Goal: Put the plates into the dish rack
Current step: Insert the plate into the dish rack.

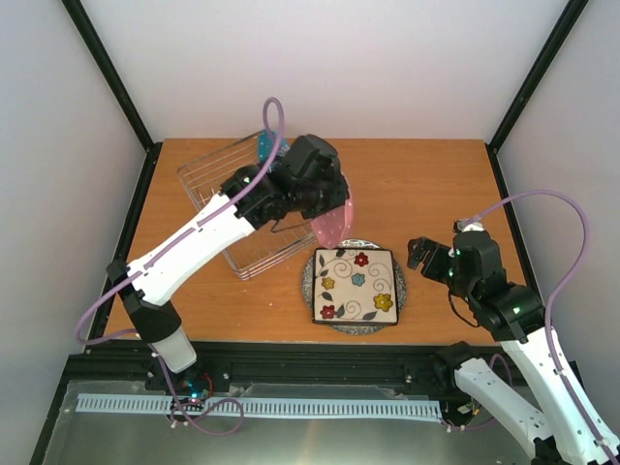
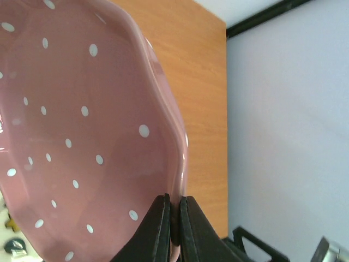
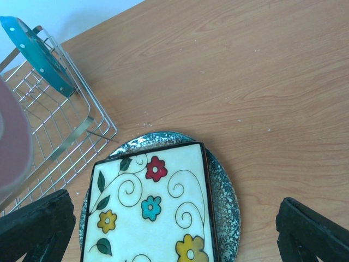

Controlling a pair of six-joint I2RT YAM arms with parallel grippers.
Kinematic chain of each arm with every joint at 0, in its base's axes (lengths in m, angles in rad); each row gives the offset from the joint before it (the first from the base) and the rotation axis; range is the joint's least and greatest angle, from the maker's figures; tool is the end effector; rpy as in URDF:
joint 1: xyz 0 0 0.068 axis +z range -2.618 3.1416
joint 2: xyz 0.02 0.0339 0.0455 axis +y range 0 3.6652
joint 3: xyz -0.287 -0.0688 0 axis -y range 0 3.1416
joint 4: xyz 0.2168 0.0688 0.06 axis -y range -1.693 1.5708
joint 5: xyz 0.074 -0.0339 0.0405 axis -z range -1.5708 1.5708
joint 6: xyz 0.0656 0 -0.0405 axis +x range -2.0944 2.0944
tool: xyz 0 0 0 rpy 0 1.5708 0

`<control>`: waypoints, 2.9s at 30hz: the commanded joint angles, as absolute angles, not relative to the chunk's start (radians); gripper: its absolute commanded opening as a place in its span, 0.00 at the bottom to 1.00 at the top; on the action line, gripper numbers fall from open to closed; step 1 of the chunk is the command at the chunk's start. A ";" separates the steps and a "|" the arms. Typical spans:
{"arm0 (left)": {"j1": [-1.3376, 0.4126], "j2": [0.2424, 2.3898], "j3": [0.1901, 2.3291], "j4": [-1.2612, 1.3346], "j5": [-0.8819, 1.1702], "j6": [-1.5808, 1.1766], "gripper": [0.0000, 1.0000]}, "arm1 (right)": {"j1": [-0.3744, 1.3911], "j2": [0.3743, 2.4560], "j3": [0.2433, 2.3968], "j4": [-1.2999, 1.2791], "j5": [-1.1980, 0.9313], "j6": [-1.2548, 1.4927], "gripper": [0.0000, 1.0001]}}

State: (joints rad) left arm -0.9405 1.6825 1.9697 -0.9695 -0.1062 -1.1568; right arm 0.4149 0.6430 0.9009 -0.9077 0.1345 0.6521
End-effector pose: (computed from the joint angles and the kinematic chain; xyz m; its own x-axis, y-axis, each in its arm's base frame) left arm 0.2125 -0.2794 0.4299 -0.8406 -0.3925 -0.3734 -0.0366 0.7289 -0.6837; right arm 0.0908 0.0304 0.3148 -0.6232 0.3826 -0.6821 0.0962 0.9030 0.4187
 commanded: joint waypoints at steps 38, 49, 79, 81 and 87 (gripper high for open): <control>-0.188 1.749 1.853 -0.329 0.564 -0.860 0.01 | 0.414 0.928 1.022 -0.798 0.221 0.632 1.00; -0.166 1.777 1.800 -0.245 0.528 -0.884 0.01 | 0.414 0.975 1.040 -0.780 0.232 0.632 1.00; -0.158 1.774 1.581 0.009 0.479 -0.978 0.01 | 0.411 1.008 1.055 -0.772 0.233 0.596 1.00; -0.158 1.771 1.564 0.017 0.466 -0.981 0.01 | 0.411 1.009 1.054 -0.770 0.232 0.595 1.00; -0.158 1.780 1.523 0.033 0.437 -0.979 0.01 | 0.411 1.007 1.052 -0.770 0.235 0.594 1.00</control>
State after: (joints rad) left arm -0.1680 1.8175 1.5036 -0.1333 0.4526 -0.9855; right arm 0.4149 1.0046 1.0298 -0.7883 0.2176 0.6052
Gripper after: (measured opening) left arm 0.036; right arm 0.996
